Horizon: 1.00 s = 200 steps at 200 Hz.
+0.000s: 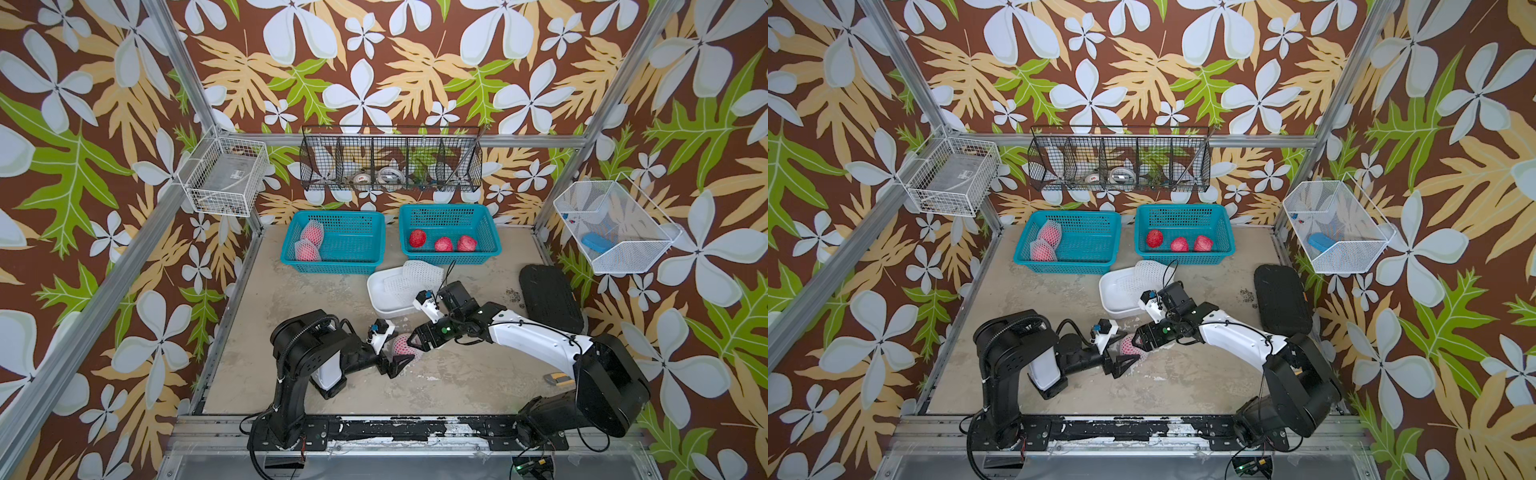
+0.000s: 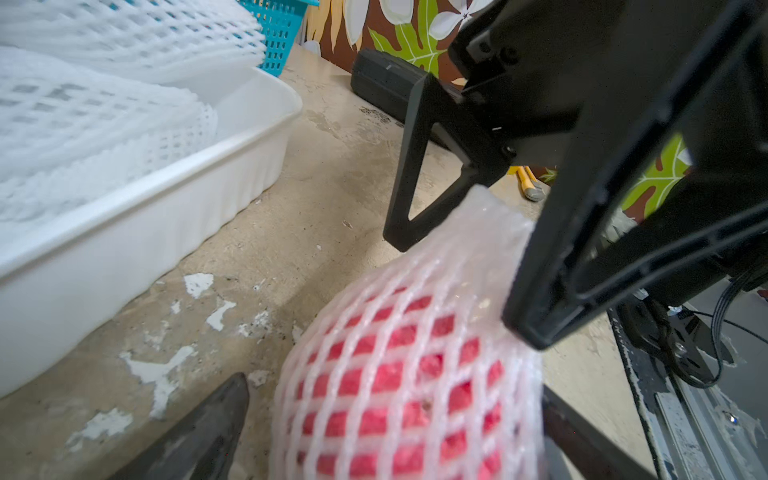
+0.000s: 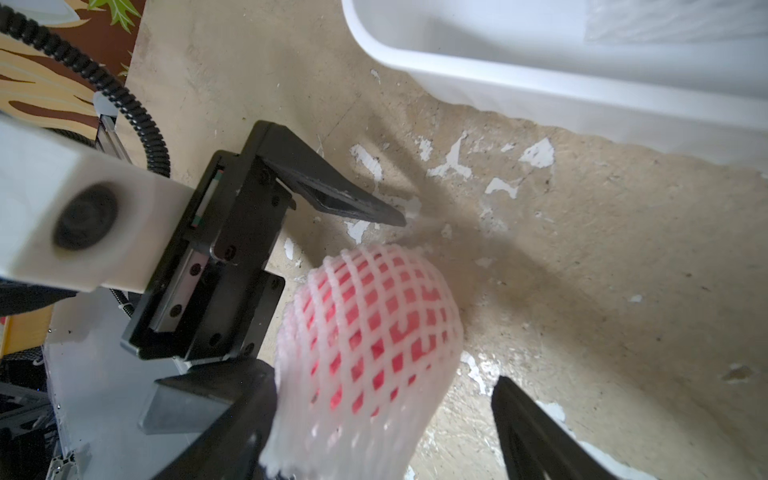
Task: Remove foam nets from apples
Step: Place the apple at the center of the board.
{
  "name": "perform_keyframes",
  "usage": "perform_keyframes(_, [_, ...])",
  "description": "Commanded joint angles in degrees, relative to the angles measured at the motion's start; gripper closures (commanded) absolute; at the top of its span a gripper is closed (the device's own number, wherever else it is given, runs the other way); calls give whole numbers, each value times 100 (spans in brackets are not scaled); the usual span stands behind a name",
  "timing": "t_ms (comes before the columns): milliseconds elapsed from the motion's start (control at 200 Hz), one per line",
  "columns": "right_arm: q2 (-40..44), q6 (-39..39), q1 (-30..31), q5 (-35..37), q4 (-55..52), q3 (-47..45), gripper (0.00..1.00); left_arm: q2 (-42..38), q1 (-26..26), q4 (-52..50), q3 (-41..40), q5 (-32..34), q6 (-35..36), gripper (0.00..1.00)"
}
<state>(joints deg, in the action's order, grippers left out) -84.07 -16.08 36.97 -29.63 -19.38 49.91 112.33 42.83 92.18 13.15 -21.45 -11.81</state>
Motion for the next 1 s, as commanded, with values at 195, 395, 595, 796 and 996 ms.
perform_keyframes(195, [-178,-44,613,1277,-826,608,14,-217,-64,994,-250,234,-4,0])
perform_keyframes(395, [-313,-41,722,1502,-955,709,19,-414,-184,941,-397,235,-13,0])
perform_keyframes(595, [-423,-12,853,1534,-970,985,34,-410,-188,889,-370,224,7,0])
perform_keyframes(796, [-537,69,893,1547,-1079,1125,54,-845,-200,921,-594,284,-77,0])
perform_keyframes(996, [-610,105,895,1531,-1088,1157,62,-2977,-199,-917,-775,517,47,0])
